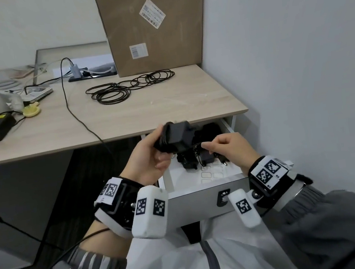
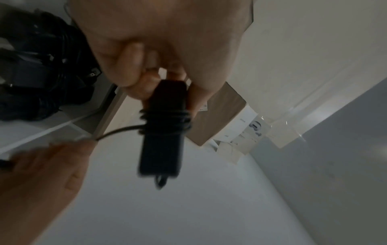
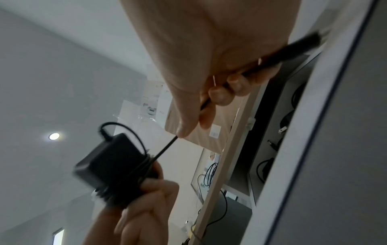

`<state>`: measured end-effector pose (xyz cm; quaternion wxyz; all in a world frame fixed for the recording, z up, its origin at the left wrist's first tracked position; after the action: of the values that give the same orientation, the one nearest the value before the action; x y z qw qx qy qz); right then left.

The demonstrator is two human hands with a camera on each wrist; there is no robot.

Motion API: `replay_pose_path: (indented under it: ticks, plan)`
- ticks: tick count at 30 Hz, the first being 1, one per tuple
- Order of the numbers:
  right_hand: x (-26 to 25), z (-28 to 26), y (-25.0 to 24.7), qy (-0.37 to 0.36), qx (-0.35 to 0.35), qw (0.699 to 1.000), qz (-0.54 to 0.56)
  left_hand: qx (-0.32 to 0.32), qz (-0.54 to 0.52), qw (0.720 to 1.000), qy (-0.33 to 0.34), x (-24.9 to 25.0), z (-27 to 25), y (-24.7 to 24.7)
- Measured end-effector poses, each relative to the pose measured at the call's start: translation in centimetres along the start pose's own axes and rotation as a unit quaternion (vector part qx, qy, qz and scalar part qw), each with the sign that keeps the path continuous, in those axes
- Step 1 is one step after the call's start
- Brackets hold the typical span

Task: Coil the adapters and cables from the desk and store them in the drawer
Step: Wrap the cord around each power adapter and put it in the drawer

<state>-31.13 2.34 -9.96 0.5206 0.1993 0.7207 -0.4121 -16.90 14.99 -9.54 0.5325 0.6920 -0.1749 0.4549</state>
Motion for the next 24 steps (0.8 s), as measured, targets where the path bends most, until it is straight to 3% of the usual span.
replay_pose_path:
  ticks: [2, 5, 8, 11, 14, 17, 21, 24]
  plan:
    - [0.2, 0.5, -0.4, 0.007, -0.001, 1.0, 0.009, -0.046, 0.123, 0.991, -0.028, -0.5, -0.5, 0.4]
    - [-0.6, 0.6, -0.1, -0.006, -0.01, 1.0, -0.014, -0.081, 0.314, 0.945, -0.039, -0.8, -0.6, 0.6]
    - [-1.8, 0.3, -0.3, -0.033, 0.0, 0.999, -0.002, -0.048, 0.404, 0.913, -0.022, -0.4, 0.0, 0.2]
    - [-3.0, -0.6, 0.0, -0.058, -0.004, 0.998, 0.0, 0.005, 0.452, 0.891, 0.037, -0.1, 0.4, 0.0]
    - [-3.5, -1.6, 1.3, -0.069, -0.044, 0.997, 0.005, 0.067, 0.447, 0.886, 0.107, 0.6, 0.7, -0.4]
    - [-2.9, -1.9, 2.9, -0.066, -0.082, 0.994, 0.003, 0.118, 0.397, 0.898, 0.146, 1.1, 0.8, -1.0]
    - [-2.5, -2.5, 3.8, -0.047, -0.119, 0.992, 0.024, 0.156, 0.279, 0.933, 0.165, 0.7, 0.7, -1.6]
    - [-2.3, -2.7, 3.8, -0.033, -0.118, 0.992, 0.035, 0.136, 0.162, 0.965, 0.155, 0.0, 0.6, -1.4]
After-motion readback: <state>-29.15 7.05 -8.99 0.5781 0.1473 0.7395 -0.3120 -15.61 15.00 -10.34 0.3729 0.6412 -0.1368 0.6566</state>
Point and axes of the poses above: each hand's wrist, its own z-axis towards the middle knuckle, its own y-axis out of the palm, x = y × z, the point moved 7 cm from there along z, towards the middle knuckle, and after that the axes turned 13 degrees about y, right-handed, at the moved point
